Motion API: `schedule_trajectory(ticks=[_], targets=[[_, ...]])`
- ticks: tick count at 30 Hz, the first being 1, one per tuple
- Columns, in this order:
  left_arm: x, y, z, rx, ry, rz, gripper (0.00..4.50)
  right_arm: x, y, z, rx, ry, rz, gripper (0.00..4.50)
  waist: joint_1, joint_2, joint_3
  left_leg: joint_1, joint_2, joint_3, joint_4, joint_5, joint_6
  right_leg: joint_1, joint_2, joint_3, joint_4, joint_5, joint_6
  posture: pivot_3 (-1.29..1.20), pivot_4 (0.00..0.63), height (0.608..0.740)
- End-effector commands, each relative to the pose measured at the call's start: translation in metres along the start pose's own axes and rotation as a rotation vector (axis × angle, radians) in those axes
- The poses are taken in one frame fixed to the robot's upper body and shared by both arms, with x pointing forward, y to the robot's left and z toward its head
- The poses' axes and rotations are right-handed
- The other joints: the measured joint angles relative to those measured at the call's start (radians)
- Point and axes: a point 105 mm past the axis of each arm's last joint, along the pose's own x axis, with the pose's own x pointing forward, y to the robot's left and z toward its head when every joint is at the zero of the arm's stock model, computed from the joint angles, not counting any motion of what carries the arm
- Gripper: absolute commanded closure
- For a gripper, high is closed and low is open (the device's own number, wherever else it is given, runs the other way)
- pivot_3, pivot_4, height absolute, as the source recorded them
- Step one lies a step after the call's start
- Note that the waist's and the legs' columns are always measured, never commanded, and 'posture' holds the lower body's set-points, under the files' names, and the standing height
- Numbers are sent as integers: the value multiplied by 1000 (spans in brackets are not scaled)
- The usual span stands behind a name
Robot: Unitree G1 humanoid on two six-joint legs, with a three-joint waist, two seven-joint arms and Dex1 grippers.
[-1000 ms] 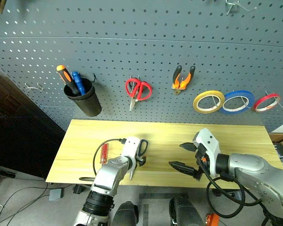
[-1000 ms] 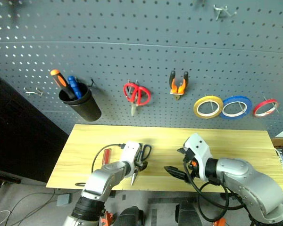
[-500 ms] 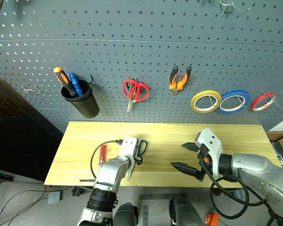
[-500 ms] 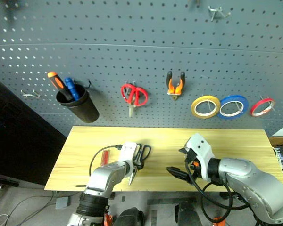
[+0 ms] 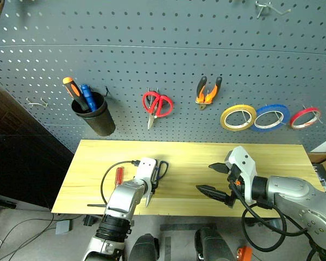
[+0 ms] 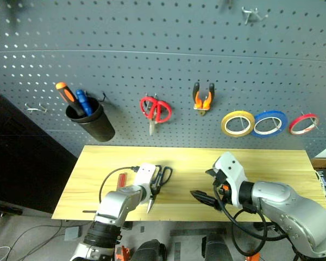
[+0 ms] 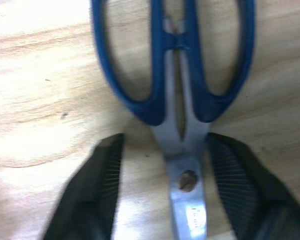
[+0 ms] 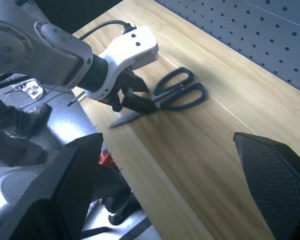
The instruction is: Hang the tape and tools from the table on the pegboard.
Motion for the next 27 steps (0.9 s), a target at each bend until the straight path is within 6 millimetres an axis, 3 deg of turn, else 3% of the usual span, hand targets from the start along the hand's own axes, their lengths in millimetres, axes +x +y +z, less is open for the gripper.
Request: schedule_trajectory(ticks=[1,2,9,15,21,27], targets=[[4,-6,-7,2,17,-56,3128,-2,2,9,-30,-36,-1,0,1,0,0,0,0,0,0,0,0,0,0,0,0,0,0,-94,217,740],[4,-5,-6,8,13,-59,3381,-1,2,9,-31,-35,-2,0,1,0,0,0,0,0,0,0,0,0,0,0,0,0,0,-93,216,740],[3,-1,4,140,-88,-106,3448,-2,3,8,-37,-37,-15,0,-1,0,0,-1,0,-1,-1,0,0,0,0,-1,-2,0,0,-95,214,740],[-18,9,18,265,-264,-164,3448,-9,-3,21,-89,-117,-95,0,-1,0,0,-3,3,-1,-1,0,0,-1,0,-1,-4,0,0,-97,211,740],[-50,18,28,363,-476,-193,3448,-16,-15,37,-143,-225,-210,0,-1,0,0,-4,6,-1,-3,0,-1,-2,-1,-1,-6,0,0,-87,201,740],[-104,23,52,548,-827,-145,3448,-20,-16,48,-192,-281,-229,0,0,0,0,-4,6,0,-3,0,0,-2,-1,-1,-6,0,0,-82,195,740]])
